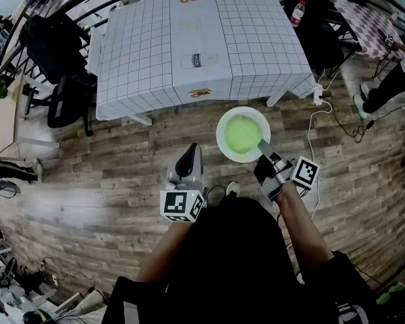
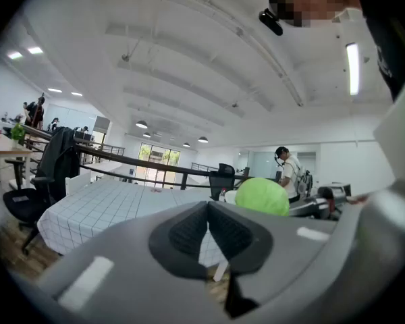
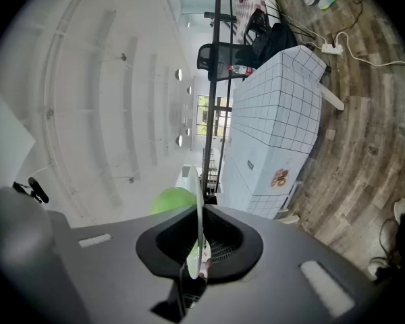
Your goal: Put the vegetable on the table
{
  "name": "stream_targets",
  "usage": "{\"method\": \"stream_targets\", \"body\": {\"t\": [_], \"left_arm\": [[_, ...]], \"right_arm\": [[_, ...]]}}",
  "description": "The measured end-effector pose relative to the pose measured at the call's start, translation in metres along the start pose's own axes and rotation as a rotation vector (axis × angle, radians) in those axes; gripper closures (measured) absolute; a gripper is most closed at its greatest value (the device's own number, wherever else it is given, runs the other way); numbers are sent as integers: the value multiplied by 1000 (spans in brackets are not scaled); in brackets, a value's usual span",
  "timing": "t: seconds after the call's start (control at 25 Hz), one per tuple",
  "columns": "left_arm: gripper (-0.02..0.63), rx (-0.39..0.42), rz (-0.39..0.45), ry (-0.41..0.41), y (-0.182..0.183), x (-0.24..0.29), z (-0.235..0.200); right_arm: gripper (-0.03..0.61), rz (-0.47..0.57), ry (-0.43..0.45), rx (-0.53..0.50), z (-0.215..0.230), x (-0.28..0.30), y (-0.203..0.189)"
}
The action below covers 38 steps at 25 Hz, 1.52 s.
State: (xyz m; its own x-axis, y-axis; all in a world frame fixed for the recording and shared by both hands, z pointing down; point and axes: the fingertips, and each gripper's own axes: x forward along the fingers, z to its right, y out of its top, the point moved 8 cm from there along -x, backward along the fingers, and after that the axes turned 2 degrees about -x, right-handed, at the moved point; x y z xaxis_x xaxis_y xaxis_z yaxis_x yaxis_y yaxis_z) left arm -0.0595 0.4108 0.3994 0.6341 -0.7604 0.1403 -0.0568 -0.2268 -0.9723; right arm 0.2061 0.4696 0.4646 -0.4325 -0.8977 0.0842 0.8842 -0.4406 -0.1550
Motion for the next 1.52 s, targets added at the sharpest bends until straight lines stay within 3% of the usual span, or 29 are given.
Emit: {"method": "stream_targets", "body": {"t": [0.4,0.76,1.04,1.52], "left_arm": [[604,41,93,38,21,-24,11],[604,15,97,29,25,-20,16],[606,41,90,31,37,4,18],[606,62,92,46,24,25,34]], "right_arm": [[563,58,-5,-5,-17,-16,-26],[563,71,6,50,-21,-9,-35],[564,55,16,65,-29,6,-14],[565,45,16,41,-15,1,14]]}}
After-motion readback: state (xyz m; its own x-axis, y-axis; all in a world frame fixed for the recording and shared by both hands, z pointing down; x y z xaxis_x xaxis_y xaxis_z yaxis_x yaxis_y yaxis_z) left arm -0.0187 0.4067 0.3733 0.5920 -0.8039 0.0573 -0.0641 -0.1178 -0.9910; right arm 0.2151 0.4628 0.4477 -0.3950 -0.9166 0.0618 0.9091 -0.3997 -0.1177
